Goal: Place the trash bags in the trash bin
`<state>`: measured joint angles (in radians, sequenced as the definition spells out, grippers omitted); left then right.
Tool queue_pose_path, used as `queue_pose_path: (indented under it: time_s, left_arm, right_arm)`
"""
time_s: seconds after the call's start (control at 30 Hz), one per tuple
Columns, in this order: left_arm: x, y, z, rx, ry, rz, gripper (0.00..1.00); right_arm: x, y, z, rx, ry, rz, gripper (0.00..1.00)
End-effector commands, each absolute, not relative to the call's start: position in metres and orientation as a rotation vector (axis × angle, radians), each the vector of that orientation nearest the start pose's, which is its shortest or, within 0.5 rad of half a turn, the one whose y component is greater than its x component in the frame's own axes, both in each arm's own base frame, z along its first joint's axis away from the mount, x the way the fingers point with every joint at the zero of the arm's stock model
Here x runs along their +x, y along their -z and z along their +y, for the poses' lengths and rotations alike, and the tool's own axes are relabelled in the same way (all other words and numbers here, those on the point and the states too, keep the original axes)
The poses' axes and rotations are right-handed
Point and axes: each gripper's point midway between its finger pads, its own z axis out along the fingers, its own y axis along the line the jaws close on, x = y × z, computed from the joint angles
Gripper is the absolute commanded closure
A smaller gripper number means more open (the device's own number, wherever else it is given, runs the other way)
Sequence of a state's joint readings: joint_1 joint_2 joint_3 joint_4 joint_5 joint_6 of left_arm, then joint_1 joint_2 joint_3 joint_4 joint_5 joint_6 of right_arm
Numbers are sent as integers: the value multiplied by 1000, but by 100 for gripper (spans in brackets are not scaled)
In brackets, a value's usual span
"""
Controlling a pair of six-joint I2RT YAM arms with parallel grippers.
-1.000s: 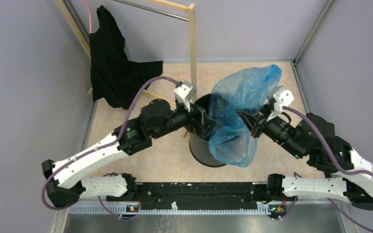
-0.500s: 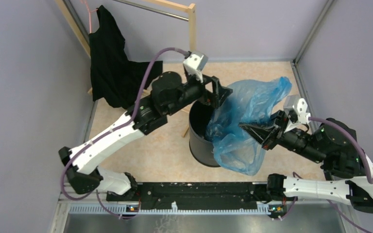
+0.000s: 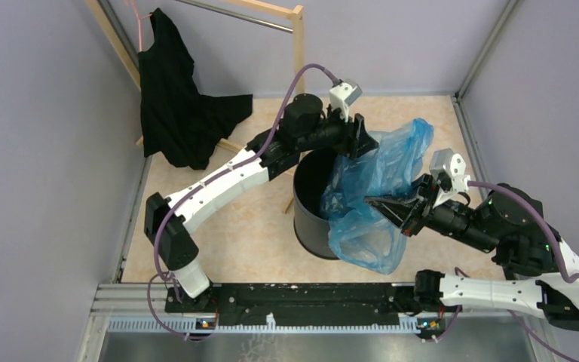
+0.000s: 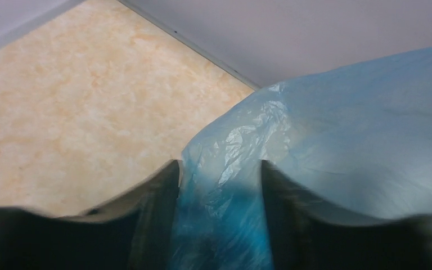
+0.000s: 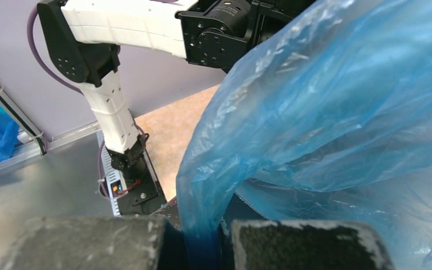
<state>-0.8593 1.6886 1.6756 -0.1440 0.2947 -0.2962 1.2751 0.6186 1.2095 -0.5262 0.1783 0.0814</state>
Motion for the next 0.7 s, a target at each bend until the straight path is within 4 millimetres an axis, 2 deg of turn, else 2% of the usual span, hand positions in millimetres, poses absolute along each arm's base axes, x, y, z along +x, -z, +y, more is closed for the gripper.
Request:
queue_pose_path:
  time_s: [0.0,0.1,0.17,0.23,0.33,0.47,0.53,0.67]
  left_arm:
    - [287,-399,-437,737,1124,1551,57]
    - [289,-398,-419,694,1052,1556,88]
    - [286,-401,-402,669,1001,1551,100]
    - [283,-400,-381,627,939,1561,100]
    - [276,-386,-349,564,863,1600,100]
    - [256,-356,-322,504,875,1664,100]
    - [247,-344,-318,488,911,1694,100]
    - [238,-321,-333,507,964,1788,100]
  right_arm:
    - [91,-431,207,-750,-961,1389,100]
    - [93,-427,206,-748,-945,1407,100]
    - [95,-423,204,-743,-928,1424,100]
    - [97,-420,201,-738,-908,1442,100]
    - [102,-415,195,-723,-872,1468,100]
    - [111,-410,186,-664,-824,1494,100]
    - [118,-411,181,-607,-799,1501,100]
    - [133,-417,174,-467,-769,1493,100]
